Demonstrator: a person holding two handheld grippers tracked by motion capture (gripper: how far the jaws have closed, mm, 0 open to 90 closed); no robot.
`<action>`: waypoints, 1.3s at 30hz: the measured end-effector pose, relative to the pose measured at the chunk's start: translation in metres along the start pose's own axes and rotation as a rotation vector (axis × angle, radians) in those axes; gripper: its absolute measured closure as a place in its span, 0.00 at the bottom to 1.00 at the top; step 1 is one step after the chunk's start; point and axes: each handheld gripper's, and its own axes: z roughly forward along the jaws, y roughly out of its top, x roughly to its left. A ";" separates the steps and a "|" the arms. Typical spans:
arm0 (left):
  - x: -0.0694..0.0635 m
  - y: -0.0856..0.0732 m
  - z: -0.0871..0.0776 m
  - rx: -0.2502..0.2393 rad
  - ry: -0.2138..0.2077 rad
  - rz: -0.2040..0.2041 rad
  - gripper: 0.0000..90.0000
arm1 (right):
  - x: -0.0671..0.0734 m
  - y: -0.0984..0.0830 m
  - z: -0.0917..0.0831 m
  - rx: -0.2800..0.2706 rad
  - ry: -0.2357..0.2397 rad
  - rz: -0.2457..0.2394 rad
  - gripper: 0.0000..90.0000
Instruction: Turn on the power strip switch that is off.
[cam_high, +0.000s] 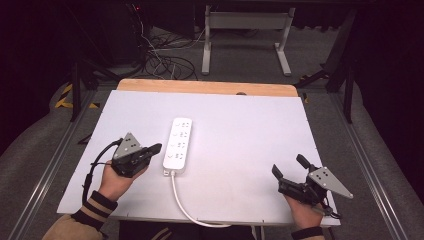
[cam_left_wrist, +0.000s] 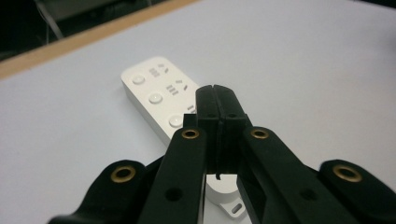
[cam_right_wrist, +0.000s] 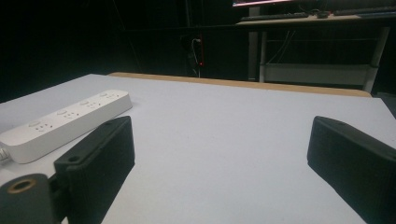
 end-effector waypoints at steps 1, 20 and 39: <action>0.000 0.000 0.000 0.000 0.000 0.000 1.00 | 0.000 0.000 0.000 0.001 0.000 -0.002 0.09; -0.001 0.006 0.059 0.316 -0.010 0.031 1.00 | 0.000 0.000 -0.001 0.008 0.005 -0.001 0.09; -0.005 0.006 0.068 0.366 0.028 0.041 1.00 | 0.001 0.000 -0.002 0.009 0.013 0.000 0.09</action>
